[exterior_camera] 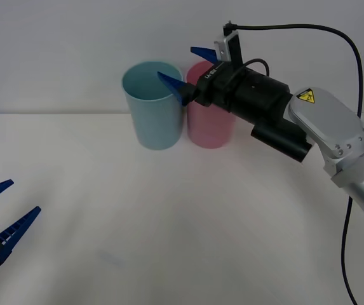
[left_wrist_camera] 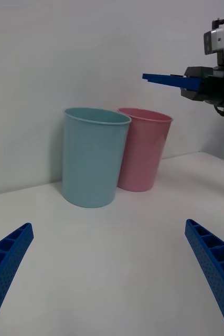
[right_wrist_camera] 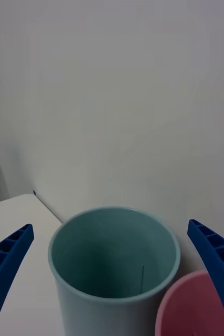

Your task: Grasp the object on the table and drop it into the matching bin: aluminum can to the light blue bin, PET bottle to the pink bin.

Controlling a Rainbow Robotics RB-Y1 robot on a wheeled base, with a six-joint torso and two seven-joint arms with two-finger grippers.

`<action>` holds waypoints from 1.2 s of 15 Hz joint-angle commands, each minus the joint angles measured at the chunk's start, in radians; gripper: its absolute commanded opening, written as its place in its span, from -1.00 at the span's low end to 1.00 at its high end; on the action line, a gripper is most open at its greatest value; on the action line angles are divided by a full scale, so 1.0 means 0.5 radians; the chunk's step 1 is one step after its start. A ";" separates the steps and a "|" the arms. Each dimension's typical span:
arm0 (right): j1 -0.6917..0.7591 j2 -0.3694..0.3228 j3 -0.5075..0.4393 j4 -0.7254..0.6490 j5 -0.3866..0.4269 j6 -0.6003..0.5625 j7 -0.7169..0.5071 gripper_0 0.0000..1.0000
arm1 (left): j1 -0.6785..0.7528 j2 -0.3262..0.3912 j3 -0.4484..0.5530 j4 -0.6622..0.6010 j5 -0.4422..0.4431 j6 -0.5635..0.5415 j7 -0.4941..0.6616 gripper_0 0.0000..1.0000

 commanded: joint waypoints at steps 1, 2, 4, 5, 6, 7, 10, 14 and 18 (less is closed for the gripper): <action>0.174 -0.165 0.000 -0.204 -0.119 -0.033 0.041 1.00 | 0.000 0.000 0.000 0.000 0.000 0.000 0.000 1.00; 0.233 -0.211 -0.016 -0.256 -0.153 -0.051 0.065 1.00 | 0.000 0.000 0.000 0.000 0.000 0.000 0.000 1.00; 0.358 -0.269 -0.083 -0.339 -0.174 -0.131 0.111 1.00 | 0.000 0.000 0.000 0.000 0.000 0.000 0.000 1.00; 0.444 -0.291 -0.144 -0.367 -0.187 -0.186 0.216 1.00 | 0.000 0.000 0.000 0.000 0.000 0.000 0.000 1.00; 0.503 -0.297 -0.200 -0.370 -0.190 -0.239 0.298 1.00 | 0.000 0.000 0.000 0.000 0.000 0.000 0.000 1.00; 0.582 -0.297 -0.283 -0.370 -0.193 -0.303 0.397 1.00 | 0.000 0.000 0.000 0.000 0.000 0.000 0.000 1.00; 0.800 -0.294 -0.491 -0.370 -0.193 -0.438 0.611 1.00 | 0.000 0.000 0.000 0.000 0.000 0.000 0.000 1.00; 1.098 -0.248 -0.829 -0.370 -0.122 -0.653 0.691 1.00 | 0.000 0.000 0.000 0.000 0.000 0.000 0.000 1.00; 1.340 -0.100 -1.237 -0.370 0.028 -0.929 0.645 1.00 | 0.000 0.000 0.000 0.000 0.000 0.000 0.000 1.00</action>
